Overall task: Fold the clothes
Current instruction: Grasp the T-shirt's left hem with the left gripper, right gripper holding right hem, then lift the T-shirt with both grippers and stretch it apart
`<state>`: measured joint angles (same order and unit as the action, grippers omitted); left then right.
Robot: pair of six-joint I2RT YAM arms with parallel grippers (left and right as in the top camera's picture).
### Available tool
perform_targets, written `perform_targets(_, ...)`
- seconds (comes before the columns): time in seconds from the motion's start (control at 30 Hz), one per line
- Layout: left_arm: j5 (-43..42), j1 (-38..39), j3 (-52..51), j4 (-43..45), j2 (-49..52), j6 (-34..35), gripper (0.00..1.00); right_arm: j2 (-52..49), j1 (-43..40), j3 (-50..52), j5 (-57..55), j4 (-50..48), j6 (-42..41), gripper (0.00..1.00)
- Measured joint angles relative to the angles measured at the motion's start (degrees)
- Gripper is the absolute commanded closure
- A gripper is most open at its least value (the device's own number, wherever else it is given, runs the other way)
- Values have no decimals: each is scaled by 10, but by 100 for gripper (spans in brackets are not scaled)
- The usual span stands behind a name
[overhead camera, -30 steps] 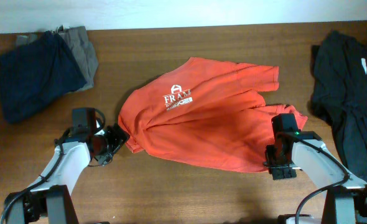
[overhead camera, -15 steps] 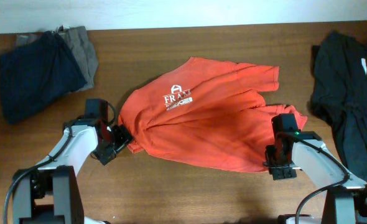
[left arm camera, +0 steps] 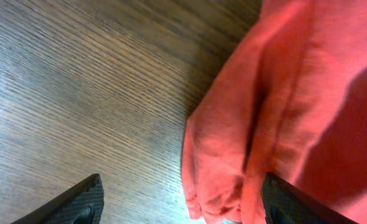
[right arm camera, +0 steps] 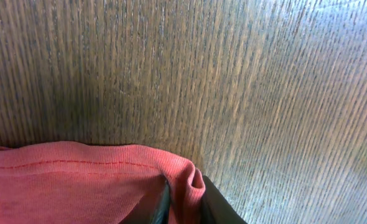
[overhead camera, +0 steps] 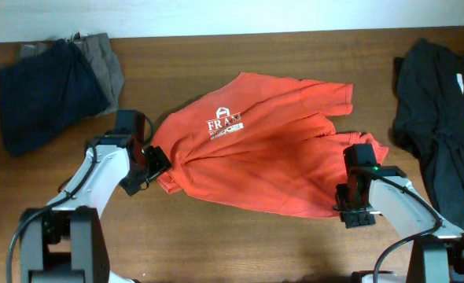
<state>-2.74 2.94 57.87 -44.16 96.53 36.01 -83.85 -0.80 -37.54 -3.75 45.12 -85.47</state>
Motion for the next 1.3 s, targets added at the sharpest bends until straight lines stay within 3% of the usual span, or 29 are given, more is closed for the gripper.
perform_targets(0.37, -13, 0, 8, -9, 63, -2, 23, 0, 0, 0, 1, 0, 0, 80)
perform_targets(0.6, -13, 0, 8, 3, 64, -5, 62, 0, -1, 0, 2, 0, 0, 80)
perform_targets(0.67, -14, 0, 9, 10, 65, -5, 80, 0, -1, 0, 2, 0, 0, 81)
perform_targets(0.77, -16, 0, 9, 14, 67, -6, 89, 0, -2, 0, 3, 0, 0, 82)
perform_targets(0.8, -17, 0, 9, 16, 67, -7, 98, 0, -2, 0, 3, 0, 0, 86)
perform_targets(0.87, -25, 0, 9, 20, 68, -9, 99, 0, -2, 0, 3, -3, 2, 96)
perform_targets(1.07, -28, 1, 13, 17, 69, -13, 99, 0, -2, -1, -1, 18, 2, 96)
perform_targets(1.3, -22, 1, 59, -12, 63, -44, 99, -13, -3, -46, -39, 151, 2, 96)
